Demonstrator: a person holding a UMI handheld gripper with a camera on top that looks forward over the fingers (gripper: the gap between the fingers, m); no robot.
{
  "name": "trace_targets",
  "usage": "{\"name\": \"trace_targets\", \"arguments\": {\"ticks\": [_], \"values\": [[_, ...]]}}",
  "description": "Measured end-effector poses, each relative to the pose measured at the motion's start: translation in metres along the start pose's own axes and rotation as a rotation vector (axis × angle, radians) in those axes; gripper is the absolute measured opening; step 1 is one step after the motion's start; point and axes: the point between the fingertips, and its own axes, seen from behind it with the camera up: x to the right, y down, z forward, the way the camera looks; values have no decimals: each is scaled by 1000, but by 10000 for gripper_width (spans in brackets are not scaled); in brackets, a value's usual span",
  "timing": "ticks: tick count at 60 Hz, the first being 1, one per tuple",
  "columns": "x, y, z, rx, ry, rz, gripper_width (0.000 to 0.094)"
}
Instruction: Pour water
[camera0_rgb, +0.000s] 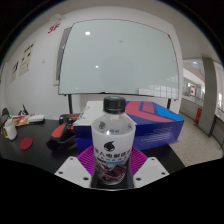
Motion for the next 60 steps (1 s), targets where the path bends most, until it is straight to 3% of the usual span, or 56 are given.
{"name": "trace_targets", "arguments": {"ticks": [8,16,30,40,49,60], "values": [[3,-6,-4,11,48,-30,401],[7,-46,-14,44,143,-110,400],[-31,-190,-57,193,396,-516,401],[-140,-285,-81,300,523,-963,400],[-271,-305,-67,373,495,-1399,399],[-395,-247,-31,379,350,-1883,401]]}}
